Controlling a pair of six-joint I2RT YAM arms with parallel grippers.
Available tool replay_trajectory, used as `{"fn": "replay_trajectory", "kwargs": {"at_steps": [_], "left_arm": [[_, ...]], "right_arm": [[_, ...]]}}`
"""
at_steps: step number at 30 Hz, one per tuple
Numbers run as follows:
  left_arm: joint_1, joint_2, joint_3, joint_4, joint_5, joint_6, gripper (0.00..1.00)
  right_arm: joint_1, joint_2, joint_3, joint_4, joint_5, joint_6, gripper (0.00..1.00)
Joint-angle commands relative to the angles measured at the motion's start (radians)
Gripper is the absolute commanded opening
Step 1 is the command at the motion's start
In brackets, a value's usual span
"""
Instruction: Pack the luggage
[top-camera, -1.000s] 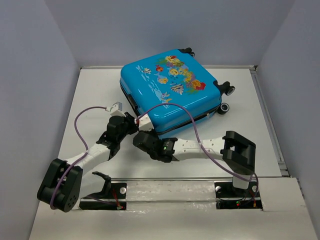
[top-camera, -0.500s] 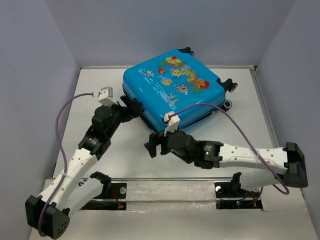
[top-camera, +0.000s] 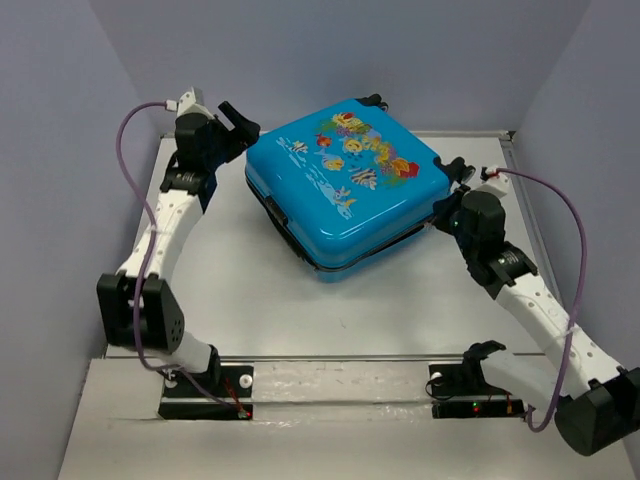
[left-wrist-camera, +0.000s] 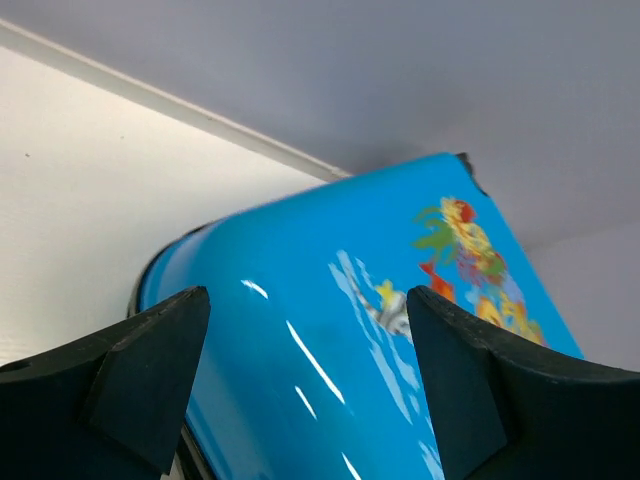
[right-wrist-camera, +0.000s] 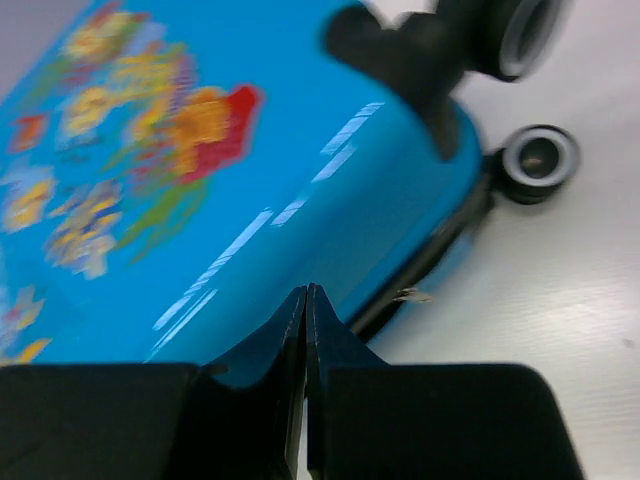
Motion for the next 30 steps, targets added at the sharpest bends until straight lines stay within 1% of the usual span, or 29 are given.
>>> {"fn": "replay_trajectory", "kwargs": {"at_steps": [1, 3, 4, 5, 8, 9, 10, 11, 12, 13, 15, 16, 18, 19, 21, 22, 24, 26, 27, 28, 29, 30], "left_arm": [[0.066, 0.212, 0.212, -0.035, 0.141, 0.001, 0.90], [0.076, 0.310, 0.276, -0.053, 0.143, 0.027, 0.90], [0.088, 0.342, 0.344, -0.065, 0.162, 0.035, 0.90], [0.097, 0.413, 0.378, -0.076, 0.190, 0.041, 0.90], [0.119, 0.516, 0.525, -0.124, 0.222, 0.049, 0.90], [0.120, 0.595, 0.572, -0.140, 0.250, 0.062, 0.90], [0.120, 0.638, 0.681, -0.163, 0.261, 0.070, 0.90], [0.120, 0.722, 0.784, -0.235, 0.293, 0.078, 0.90], [0.120, 0.723, 0.785, -0.236, 0.293, 0.078, 0.89], [0.120, 0.801, 0.880, -0.278, 0.307, 0.081, 0.88], [0.120, 0.870, 0.962, -0.303, 0.325, 0.086, 0.87], [0.120, 0.927, 1.026, -0.312, 0.337, 0.087, 0.87], [0.119, 0.974, 1.071, -0.308, 0.369, 0.076, 0.84], [0.117, 1.023, 1.105, -0.288, 0.426, 0.067, 0.83], [0.111, 1.076, 1.143, -0.272, 0.492, 0.037, 0.82], [0.102, 1.126, 1.181, -0.257, 0.562, 0.030, 0.80], [0.088, 1.157, 1.187, -0.237, 0.610, 0.023, 0.79], [0.067, 1.168, 1.141, -0.188, 0.668, 0.021, 0.79], [0.062, 1.156, 1.095, -0.146, 0.702, -0.011, 0.79], [0.057, 1.104, 0.955, -0.096, 0.750, -0.035, 0.79], [0.056, 1.058, 0.862, 0.045, 0.753, -0.068, 0.78], [0.056, 0.933, 0.596, 0.314, 0.735, -0.176, 0.78]], "right_arm": [[-0.145, 0.058, -0.083, -0.009, -0.149, 0.010, 0.07], [-0.154, 0.071, -0.100, 0.003, -0.114, 0.012, 0.07], [-0.154, 0.078, -0.106, 0.004, -0.100, 0.012, 0.07], [-0.163, 0.096, -0.105, 0.012, -0.100, 0.007, 0.07], [-0.195, 0.136, -0.083, 0.032, -0.119, 0.003, 0.07], [-0.195, 0.153, -0.075, 0.038, -0.132, 0.004, 0.07], [-0.210, 0.168, -0.066, 0.044, -0.145, 0.001, 0.07], [-0.223, 0.199, -0.053, 0.058, -0.161, 0.001, 0.07], [-0.223, 0.214, -0.046, 0.063, -0.164, 0.001, 0.07], [-0.232, 0.240, -0.039, 0.066, -0.175, -0.001, 0.07], [-0.232, 0.265, -0.025, 0.072, -0.176, -0.005, 0.07], [-0.241, 0.274, -0.025, 0.073, -0.176, -0.008, 0.07], [-0.241, 0.298, -0.023, 0.086, -0.176, -0.016, 0.07], [-0.250, 0.308, -0.025, 0.090, -0.178, -0.019, 0.07], [-0.250, 0.332, -0.025, 0.121, -0.193, -0.034, 0.07], [-0.250, 0.344, -0.017, 0.130, -0.210, -0.042, 0.07], [-0.250, 0.384, -0.002, 0.145, -0.231, -0.057, 0.07], [-0.250, 0.413, 0.027, 0.167, -0.286, -0.080, 0.07], [-0.250, 0.429, 0.041, 0.173, -0.297, -0.094, 0.07], [-0.250, 0.459, 0.053, 0.181, -0.310, -0.103, 0.07], [-0.250, 0.473, 0.076, 0.198, -0.326, -0.111, 0.07], [-0.250, 0.507, 0.092, 0.196, -0.333, -0.123, 0.07]]}}
